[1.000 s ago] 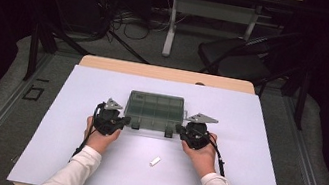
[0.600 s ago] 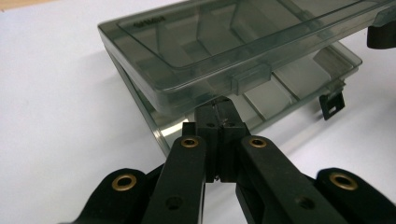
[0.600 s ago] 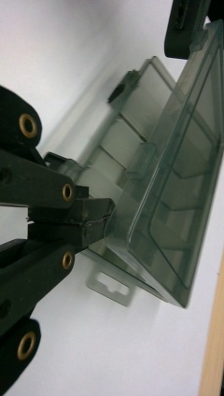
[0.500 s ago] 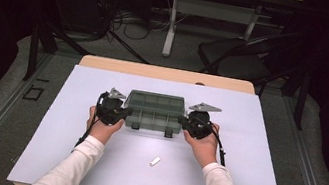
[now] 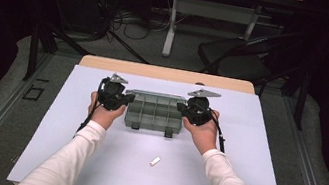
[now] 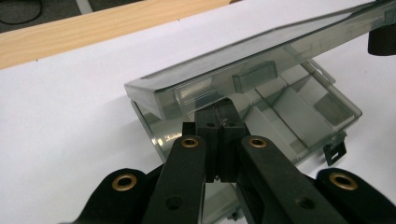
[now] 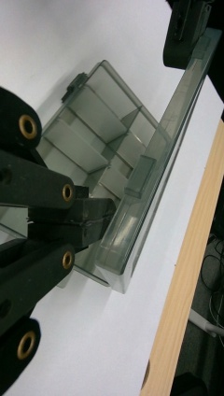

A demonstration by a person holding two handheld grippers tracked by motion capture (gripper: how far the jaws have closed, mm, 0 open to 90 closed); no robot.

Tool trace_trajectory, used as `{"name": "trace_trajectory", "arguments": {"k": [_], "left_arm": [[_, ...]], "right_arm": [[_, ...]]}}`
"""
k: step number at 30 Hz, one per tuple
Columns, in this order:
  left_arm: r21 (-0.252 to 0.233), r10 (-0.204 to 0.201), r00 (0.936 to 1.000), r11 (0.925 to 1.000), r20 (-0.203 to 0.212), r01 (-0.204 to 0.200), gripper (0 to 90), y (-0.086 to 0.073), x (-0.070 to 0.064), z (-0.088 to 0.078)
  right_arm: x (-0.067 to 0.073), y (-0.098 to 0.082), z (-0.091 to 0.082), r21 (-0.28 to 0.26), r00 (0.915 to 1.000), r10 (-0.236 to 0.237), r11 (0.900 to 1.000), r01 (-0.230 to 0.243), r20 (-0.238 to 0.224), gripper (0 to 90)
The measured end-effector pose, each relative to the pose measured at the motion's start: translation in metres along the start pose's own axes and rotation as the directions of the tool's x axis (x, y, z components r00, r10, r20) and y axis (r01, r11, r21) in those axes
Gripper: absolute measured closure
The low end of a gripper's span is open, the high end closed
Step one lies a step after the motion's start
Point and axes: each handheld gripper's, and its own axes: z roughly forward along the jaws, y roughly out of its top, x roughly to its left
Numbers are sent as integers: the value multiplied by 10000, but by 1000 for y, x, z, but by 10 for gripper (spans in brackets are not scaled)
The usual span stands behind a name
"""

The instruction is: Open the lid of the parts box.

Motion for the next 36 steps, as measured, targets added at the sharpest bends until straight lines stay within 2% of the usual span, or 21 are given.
{"name": "trace_trajectory", "arguments": {"k": [3, 8, 9, 14, 17, 18, 32, 36], "left_arm": [[-33, -127, 9999, 9999, 38, 128, 900, 9, 4, 0], [71, -13, 9999, 10000, 102, 12, 900, 19, 8, 1], [123, 97, 9999, 9999, 25, -97, 900, 23, 9, 1], [5, 111, 9998, 9999, -158, -110, 900, 30, 10, 3], [106, 158, 9997, 9998, -210, -156, 900, 35, 11, 2], [-14, 149, 9996, 9999, -254, -149, 900, 38, 12, 3], [-86, -9, 9995, 10000, -324, 6, 900, 41, 13, 6], [47, 33, 9997, 10000, -246, -32, 900, 41, 13, 6]], "right_arm": [[-3, 11, 1, 21, 9999, 74, 10000, -74, 75, 900], [-6, 20, 3, 55, 9998, 137, 9999, -138, 128, 900], [-7, 24, 4, 74, 9998, 114, 9999, -116, 169, 900], [-9, 34, 6, 100, 9996, 39, 9999, -42, 284, 900], [-10, 39, 7, 91, 9995, 25, 10000, -27, 314, 900], [-10, 41, 7, 61, 9995, 28, 10000, -30, 324, 900], [-9, 43, 8, 43, 9996, -46, 10000, 45, 272, 900], [-10, 41, 6, 58, 9996, -142, 9999, 141, 242, 879]]}}
